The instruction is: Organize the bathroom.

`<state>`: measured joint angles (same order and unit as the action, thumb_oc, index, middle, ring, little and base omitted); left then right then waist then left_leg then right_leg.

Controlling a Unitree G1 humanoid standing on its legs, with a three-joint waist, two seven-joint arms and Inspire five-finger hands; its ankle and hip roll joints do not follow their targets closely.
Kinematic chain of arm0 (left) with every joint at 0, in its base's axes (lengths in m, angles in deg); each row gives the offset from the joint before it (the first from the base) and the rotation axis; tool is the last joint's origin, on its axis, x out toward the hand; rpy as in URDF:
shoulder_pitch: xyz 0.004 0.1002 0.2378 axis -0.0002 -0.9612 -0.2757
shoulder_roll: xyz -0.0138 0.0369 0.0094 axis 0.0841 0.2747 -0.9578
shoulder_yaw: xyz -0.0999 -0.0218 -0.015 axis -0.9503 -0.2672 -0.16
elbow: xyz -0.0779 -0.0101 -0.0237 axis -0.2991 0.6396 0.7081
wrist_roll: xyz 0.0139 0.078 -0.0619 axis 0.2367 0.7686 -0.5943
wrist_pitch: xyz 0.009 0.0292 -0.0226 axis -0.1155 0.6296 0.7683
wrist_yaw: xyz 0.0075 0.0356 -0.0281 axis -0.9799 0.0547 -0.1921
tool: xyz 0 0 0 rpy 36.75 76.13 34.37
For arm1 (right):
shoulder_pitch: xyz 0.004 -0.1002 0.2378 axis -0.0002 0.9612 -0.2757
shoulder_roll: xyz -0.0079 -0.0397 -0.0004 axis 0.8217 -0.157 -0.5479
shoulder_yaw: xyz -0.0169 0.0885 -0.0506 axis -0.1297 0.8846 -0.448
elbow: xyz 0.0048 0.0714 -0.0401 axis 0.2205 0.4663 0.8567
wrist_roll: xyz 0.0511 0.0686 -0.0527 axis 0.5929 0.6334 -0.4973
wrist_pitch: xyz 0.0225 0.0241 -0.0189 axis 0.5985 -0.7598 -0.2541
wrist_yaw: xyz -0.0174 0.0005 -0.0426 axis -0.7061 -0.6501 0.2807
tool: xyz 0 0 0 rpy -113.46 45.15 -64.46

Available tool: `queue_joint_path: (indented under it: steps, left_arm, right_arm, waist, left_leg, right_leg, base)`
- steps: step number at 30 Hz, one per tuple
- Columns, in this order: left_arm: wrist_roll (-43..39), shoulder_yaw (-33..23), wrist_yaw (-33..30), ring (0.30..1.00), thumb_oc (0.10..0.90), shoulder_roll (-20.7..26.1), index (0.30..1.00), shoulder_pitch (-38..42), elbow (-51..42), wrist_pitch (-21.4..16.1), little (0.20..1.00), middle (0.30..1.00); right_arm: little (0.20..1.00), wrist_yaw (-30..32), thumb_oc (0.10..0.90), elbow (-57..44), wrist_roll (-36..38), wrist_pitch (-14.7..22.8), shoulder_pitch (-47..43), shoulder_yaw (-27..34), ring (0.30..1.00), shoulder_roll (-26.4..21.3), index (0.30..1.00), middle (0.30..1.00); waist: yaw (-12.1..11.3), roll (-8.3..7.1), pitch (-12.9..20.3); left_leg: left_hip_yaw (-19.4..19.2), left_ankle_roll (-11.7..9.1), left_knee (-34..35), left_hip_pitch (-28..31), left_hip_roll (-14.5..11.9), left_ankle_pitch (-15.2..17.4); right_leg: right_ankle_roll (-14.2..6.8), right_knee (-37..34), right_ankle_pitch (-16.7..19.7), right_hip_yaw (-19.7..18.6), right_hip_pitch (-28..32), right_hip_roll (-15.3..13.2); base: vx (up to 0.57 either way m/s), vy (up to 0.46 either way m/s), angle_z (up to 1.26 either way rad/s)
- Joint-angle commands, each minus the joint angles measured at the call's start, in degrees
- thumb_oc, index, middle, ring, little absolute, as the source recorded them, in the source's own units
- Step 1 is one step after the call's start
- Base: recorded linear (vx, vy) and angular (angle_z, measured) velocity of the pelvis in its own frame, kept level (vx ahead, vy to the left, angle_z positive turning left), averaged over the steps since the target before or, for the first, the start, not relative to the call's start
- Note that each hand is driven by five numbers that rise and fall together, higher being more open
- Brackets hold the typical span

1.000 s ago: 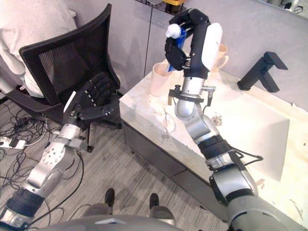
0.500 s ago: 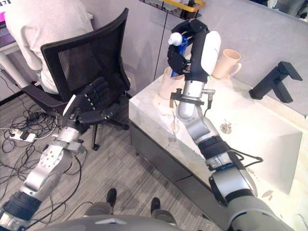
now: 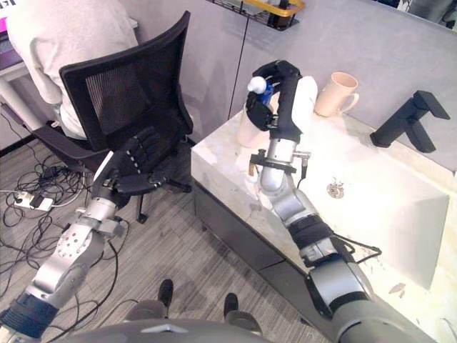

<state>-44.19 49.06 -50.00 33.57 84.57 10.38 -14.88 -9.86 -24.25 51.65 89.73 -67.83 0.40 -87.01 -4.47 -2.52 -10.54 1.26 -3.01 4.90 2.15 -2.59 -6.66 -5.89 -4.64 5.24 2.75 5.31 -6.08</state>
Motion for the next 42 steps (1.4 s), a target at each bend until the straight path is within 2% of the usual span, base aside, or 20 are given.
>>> queue_joint_path:
  steps: [1,17,24,25,28,29,31,33,34,35,38,41,42]
  left_arm:
    - [3.1,-0.3,0.4,0.9,0.8,-0.1,0.9,2.5,-3.5,-5.0,0.9,0.9]
    - [3.8,0.0,0.9,0.9,0.8,-1.3,0.9,2.3,-2.9,-6.5,0.9,0.9]
    - [6.1,0.1,-3.1,0.9,0.8,-1.9,0.9,2.5,-2.4,-7.2,0.9,0.9]
    - [6.8,-0.5,-5.0,0.9,0.8,-2.2,0.9,2.4,-1.5,-6.9,0.9,0.9]
    - [6.3,-1.9,-7.4,0.9,0.8,-2.4,0.9,2.0,0.3,-6.2,0.9,0.9]
    - [5.9,-2.1,-7.6,0.9,0.8,-2.5,0.9,1.9,0.5,-6.1,0.9,0.9]
    - [4.5,-4.4,-8.5,0.9,0.8,-2.6,0.9,1.0,1.4,-6.5,0.9,0.9]
    - [4.1,-5.7,-9.1,0.9,0.8,-2.6,0.9,0.4,1.5,-6.1,0.9,0.9]
    - [3.0,-7.4,-8.8,0.9,0.8,-2.6,0.9,-0.6,2.0,-5.9,0.9,0.9]
    - [3.0,-7.3,-8.8,0.9,0.8,-2.5,0.9,-0.6,2.0,-5.9,0.9,0.9]
    - [1.6,-9.2,-10.9,0.9,0.8,-2.3,0.9,-1.8,3.2,-5.5,0.9,0.9]
    - [2.6,-11.1,-13.5,0.9,0.8,-2.4,0.9,-2.5,3.2,-6.0,0.9,0.9]
    - [3.6,-12.4,-15.2,0.9,0.8,-2.6,0.9,-3.2,2.9,-6.1,0.9,0.9]
  right_arm:
    - [0.9,0.5,0.8,-1.7,2.9,6.5,-2.2,3.9,0.9,-0.9,0.9,0.9]
    - [0.9,-1.2,0.8,-0.5,4.3,5.3,-0.5,5.4,0.9,-0.8,0.9,0.9]
    - [0.9,0.6,0.8,-9.3,4.0,4.0,1.6,9.3,0.9,-1.6,0.9,0.9]
    - [0.9,0.5,0.8,-14.3,3.7,2.6,3.0,11.9,0.9,-2.3,0.9,0.9]
    - [0.9,1.3,0.8,-20.1,2.3,2.8,6.0,16.2,0.9,-4.5,0.9,0.9]
    - [0.9,1.7,0.8,-20.6,2.1,3.0,6.5,16.7,0.9,-4.8,0.9,0.9]
    - [0.9,1.9,0.8,-25.3,2.0,3.6,9.6,22.1,0.9,-8.0,0.9,0.9]
    - [0.9,3.8,0.8,-26.6,1.3,4.4,11.7,25.3,0.9,-9.9,0.9,0.9]
    - [0.9,5.1,0.8,-27.9,2.8,5.7,14.4,29.6,0.9,-12.0,0.9,0.9]
    - [0.9,5.1,0.8,-28.0,2.9,5.7,14.5,29.7,0.9,-12.0,0.9,0.9]
    - [0.9,7.8,0.8,-28.5,8.2,10.5,18.4,36.5,0.9,-14.6,0.9,0.9]
    - [0.9,10.6,0.8,-28.8,6.0,10.4,20.0,39.9,0.9,-16.5,0.9,0.9]
    - [0.9,13.3,0.8,-29.0,6.4,9.3,21.1,41.6,0.9,-17.8,0.9,0.9]
  waist:
    - [0.3,1.51,5.5]
    - [1.4,0.99,6.1]
    - [3.5,0.74,6.3]
    - [4.5,0.65,6.5]
    - [6.0,0.46,6.8]
    - [6.2,0.45,6.8]
    - [7.4,0.32,7.2]
    - [8.0,0.32,7.5]
    - [8.8,0.18,7.6]
    - [8.7,0.22,7.8]
    - [9.7,0.09,8.3]
    - [9.7,-0.01,8.4]
    - [9.6,-0.08,8.5]
  left_leg:
    - [0.3,4.6,0.1,0.4,3.3,6.0]
    - [-2.0,5.2,0.1,1.8,3.2,7.1]
    - [-3.5,5.6,0.1,2.4,3.1,7.8]
    - [-4.1,5.7,0.1,2.6,3.0,8.1]
    - [-5.0,5.7,0.1,2.8,2.9,8.5]
    - [-5.1,5.7,0.1,2.8,2.9,8.6]
    - [-5.8,5.7,0.1,2.4,2.8,8.2]
    - [-5.9,5.7,0.1,2.4,2.7,8.7]
    - [-6.5,5.6,0.1,2.0,2.7,8.2]
    - [-6.4,5.6,0.1,2.1,2.7,8.8]
    - [-8.3,5.4,0.1,2.2,2.4,9.0]
    - [-10.2,5.3,0.1,2.4,2.1,9.1]
    - [-11.3,5.0,0.1,2.5,1.8,9.1]
  right_leg:
    - [-0.2,5.3,-4.0,2.3,-1.8,0.7]
    - [-1.1,6.5,-2.7,1.2,-2.2,0.1]
    - [-1.4,7.6,-1.1,-0.7,-3.1,0.1]
    - [-1.5,8.1,-0.7,-1.5,-3.6,0.2]
    - [-1.8,8.8,-0.1,-2.7,-4.6,0.4]
    - [-1.8,8.9,0.0,-2.8,-4.7,0.5]
    - [-1.9,9.8,0.9,-4.4,-5.8,1.1]
    - [-2.1,9.8,0.3,-4.8,-5.8,1.3]
    - [-2.1,9.8,0.8,-4.8,-6.2,1.5]
    - [-2.2,9.7,0.4,-4.8,-6.0,1.5]
    - [-2.6,8.9,-0.2,-3.5,-5.8,1.4]
    - [-2.7,8.2,-1.1,-1.7,-5.5,1.1]
    - [-2.6,7.5,-1.9,-0.4,-5.0,1.0]
  base:
    - [0.0,0.0,0.0]
    - [-0.02,0.041,-0.04]
    - [-0.06,0.08,-0.03]
    - [-0.07,0.101,-0.1]
    - [-0.07,0.11,-0.21]
    - [-0.04,0.069,-0.23]
    - [-0.07,0.072,-0.22]
    - [-0.05,0.055,-0.22]
    - [-0.04,0.031,-0.28]
    - [-0.05,0.023,-0.2]
    - [-0.05,0.013,-0.23]
    - [-0.05,0.0,-0.59]
    - [-0.03,-0.01,-0.59]
